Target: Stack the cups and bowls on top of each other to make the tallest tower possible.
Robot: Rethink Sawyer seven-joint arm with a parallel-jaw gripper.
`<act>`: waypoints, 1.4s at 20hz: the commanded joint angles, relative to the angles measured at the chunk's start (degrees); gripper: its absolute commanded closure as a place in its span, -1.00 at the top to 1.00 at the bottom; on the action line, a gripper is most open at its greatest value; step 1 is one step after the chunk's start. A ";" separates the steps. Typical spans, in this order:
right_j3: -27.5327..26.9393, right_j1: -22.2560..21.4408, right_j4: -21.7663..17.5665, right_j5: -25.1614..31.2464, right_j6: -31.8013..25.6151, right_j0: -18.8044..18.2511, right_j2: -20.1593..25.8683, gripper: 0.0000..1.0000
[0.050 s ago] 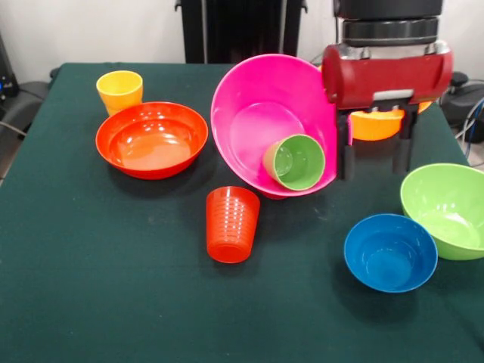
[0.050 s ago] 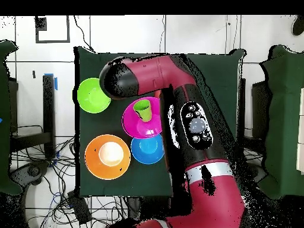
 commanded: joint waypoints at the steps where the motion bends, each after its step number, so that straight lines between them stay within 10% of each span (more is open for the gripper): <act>1: -1.29 3.69 -6.12 3.63 -17.11 -1.52 3.73 1.00; 28: 2.64 11.46 -13.70 -17.97 -3.35 -2.00 1.78 1.00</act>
